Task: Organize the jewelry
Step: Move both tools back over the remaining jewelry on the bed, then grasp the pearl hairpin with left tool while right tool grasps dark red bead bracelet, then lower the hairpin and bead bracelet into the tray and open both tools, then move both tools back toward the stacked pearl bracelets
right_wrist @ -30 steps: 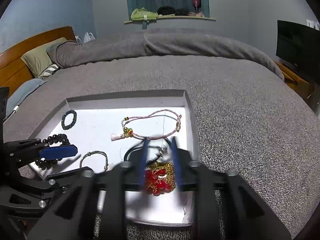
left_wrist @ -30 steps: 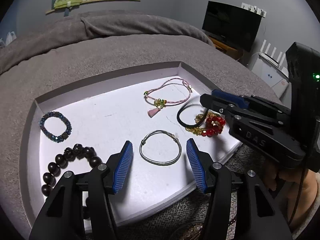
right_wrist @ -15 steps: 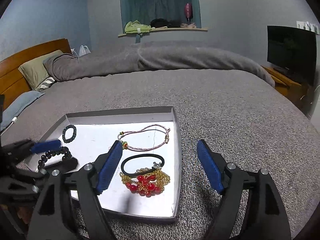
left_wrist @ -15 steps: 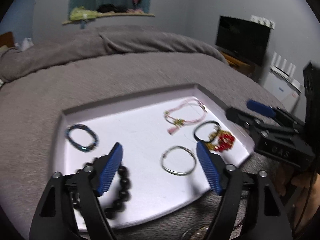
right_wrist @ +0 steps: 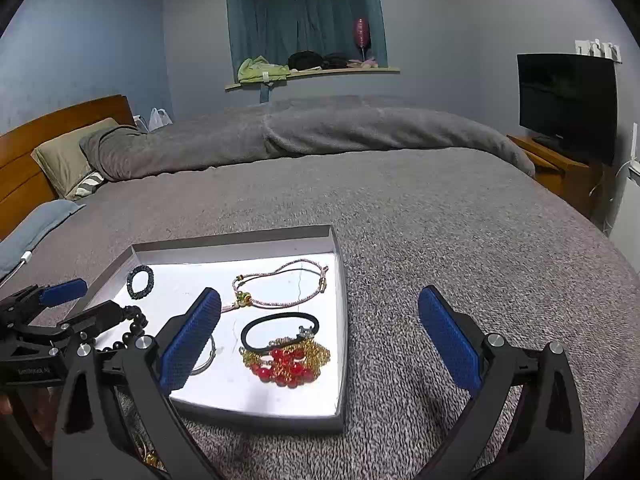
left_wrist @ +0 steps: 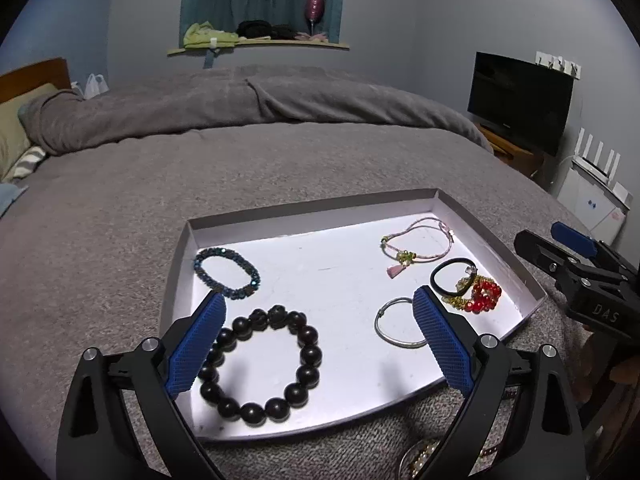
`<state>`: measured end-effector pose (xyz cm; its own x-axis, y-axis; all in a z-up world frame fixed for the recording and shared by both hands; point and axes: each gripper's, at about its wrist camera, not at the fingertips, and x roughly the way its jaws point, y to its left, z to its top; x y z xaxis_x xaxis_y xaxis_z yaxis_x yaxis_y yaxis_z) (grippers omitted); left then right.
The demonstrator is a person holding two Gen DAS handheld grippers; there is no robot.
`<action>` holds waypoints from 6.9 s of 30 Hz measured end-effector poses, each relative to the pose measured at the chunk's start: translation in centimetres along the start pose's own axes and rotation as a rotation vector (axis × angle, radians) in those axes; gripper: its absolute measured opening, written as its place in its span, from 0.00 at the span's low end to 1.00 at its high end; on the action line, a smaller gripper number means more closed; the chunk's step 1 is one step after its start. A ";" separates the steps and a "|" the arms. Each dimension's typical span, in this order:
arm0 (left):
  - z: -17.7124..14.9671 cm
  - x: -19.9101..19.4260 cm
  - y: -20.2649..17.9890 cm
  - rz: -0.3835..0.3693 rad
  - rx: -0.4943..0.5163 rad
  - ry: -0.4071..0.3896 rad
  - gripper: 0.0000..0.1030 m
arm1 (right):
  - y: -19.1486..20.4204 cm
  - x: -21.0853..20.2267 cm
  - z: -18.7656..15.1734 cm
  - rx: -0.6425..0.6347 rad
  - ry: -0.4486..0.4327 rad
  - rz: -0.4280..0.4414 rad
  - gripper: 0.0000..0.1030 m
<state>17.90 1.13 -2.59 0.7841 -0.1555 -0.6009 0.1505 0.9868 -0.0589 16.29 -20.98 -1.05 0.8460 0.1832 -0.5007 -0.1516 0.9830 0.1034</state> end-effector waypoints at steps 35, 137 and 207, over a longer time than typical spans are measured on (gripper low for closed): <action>-9.9 -7.7 2.2 -0.046 0.072 0.062 0.92 | -0.4 -7.6 -7.5 -0.057 0.098 0.009 0.95; -1.3 -7.3 1.1 -0.135 0.144 -0.068 0.06 | 4.3 -7.7 1.7 -0.106 -0.088 0.167 0.06; 2.6 0.8 2.3 0.012 0.045 0.040 0.53 | 3.7 2.1 1.0 -0.018 0.096 0.110 0.39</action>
<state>20.43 3.19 -1.11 0.7613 -0.1409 -0.6329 0.1690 0.9855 -0.0161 18.04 -16.96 -0.82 0.7714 0.2890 -0.5669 -0.2504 0.9569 0.1471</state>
